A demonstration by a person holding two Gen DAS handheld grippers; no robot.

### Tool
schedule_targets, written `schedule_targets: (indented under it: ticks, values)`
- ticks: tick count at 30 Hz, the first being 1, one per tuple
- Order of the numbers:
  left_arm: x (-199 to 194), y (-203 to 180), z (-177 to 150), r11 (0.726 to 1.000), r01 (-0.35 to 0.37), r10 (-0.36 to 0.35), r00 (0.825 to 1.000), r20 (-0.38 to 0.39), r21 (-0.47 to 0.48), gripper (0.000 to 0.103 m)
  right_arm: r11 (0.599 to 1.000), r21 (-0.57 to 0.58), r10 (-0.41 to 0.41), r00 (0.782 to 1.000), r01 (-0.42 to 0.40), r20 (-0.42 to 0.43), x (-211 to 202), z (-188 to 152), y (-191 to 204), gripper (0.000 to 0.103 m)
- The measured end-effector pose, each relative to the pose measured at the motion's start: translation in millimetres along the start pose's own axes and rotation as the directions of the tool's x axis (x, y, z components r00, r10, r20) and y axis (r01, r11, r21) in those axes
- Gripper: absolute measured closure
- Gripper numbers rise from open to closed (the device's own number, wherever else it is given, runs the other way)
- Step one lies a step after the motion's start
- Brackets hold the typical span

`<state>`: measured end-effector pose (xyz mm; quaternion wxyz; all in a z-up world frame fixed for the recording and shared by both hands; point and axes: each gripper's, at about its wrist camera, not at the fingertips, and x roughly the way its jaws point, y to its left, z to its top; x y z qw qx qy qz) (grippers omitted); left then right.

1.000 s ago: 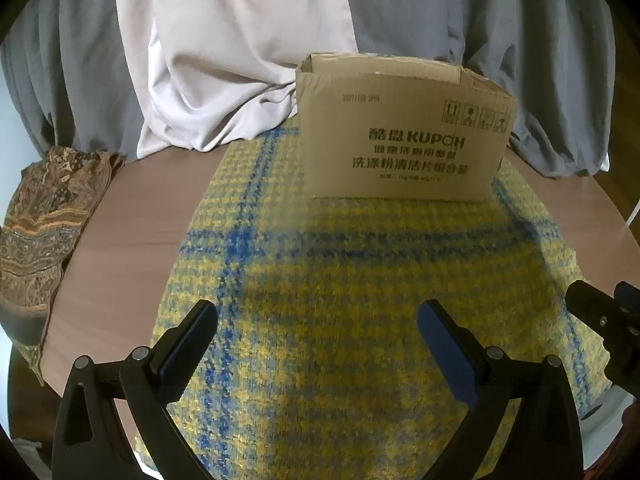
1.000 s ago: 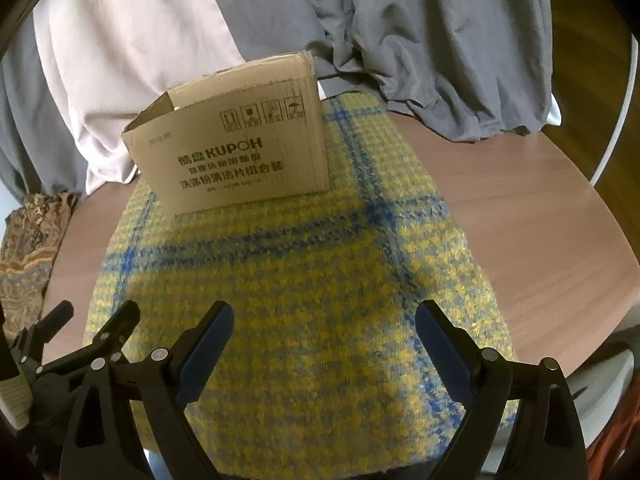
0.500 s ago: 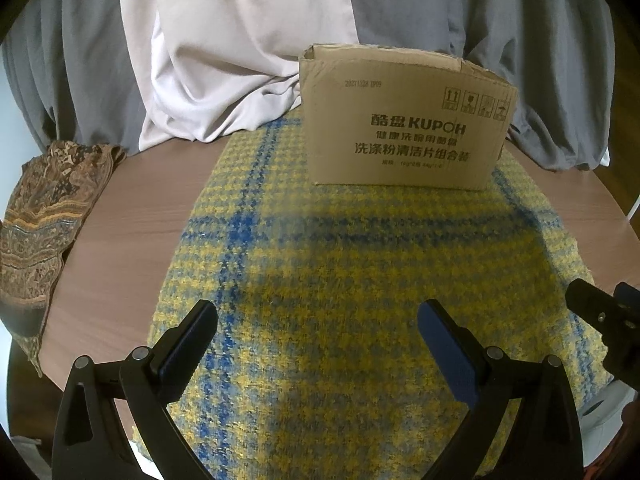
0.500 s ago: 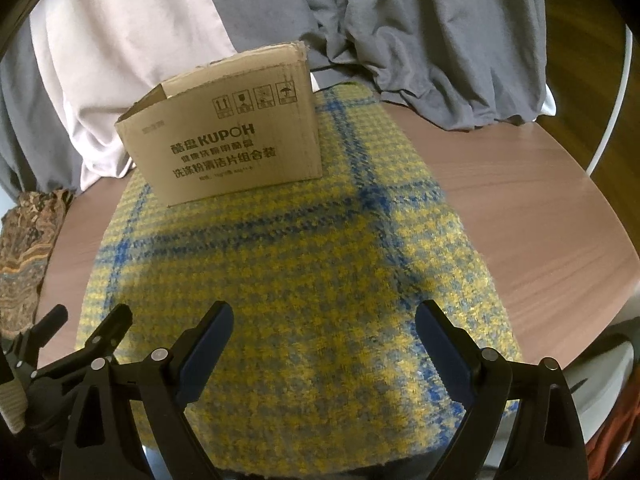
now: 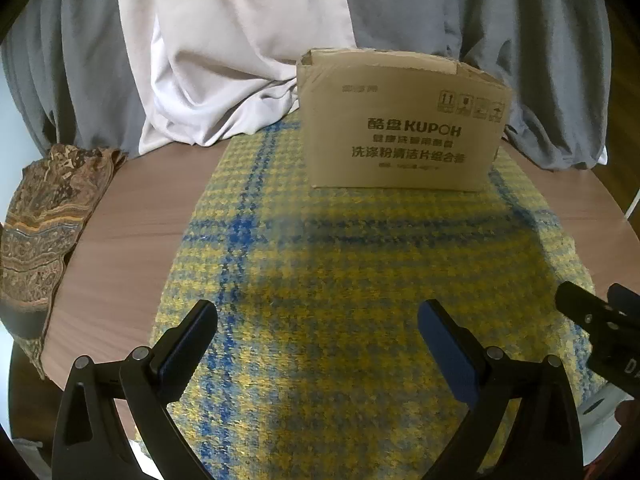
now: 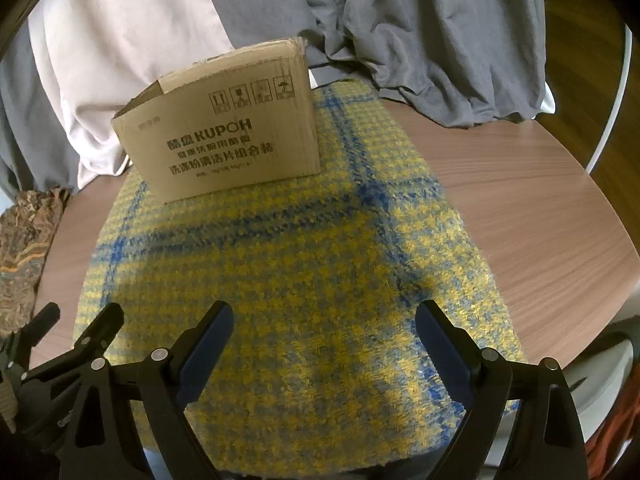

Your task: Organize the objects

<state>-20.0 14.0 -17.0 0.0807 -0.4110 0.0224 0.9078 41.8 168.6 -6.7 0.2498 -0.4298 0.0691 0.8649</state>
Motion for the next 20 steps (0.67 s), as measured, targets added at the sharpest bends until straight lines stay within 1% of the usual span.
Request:
schedule_targets:
  ticks: [7, 10, 16, 20]
  values:
    - [-1.1, 0.4, 2.1, 1.0, 0.01, -0.01, 1.0, -0.005, -0.002, 0.001, 1.0, -0.003, 0.005, 1.0, -0.005, -0.003, 1.2, 0.0, -1.5, 0.011]
    - [-0.6, -1.0, 1.4, 1.0, -0.01, 0.01, 1.0, -0.004, 0.01, 0.001, 1.0, -0.004, 0.001, 1.0, -0.001, -0.003, 1.5, -0.4, -1.4, 0.011]
    - [-1.0, -0.5, -0.4, 1.0, -0.01, 0.01, 1.0, 0.004, 0.009, 0.001, 1.0, -0.003, 0.002, 1.0, -0.002, -0.01, 2.8, -0.9, -2.8, 0.011]
    - [0.1, -0.3, -0.3, 1.0, -0.001, 0.001, 1.0, -0.008, 0.009, 0.001, 1.0, -0.005, 0.004, 1.0, -0.004, -0.01, 2.8, -1.0, -2.8, 0.011]
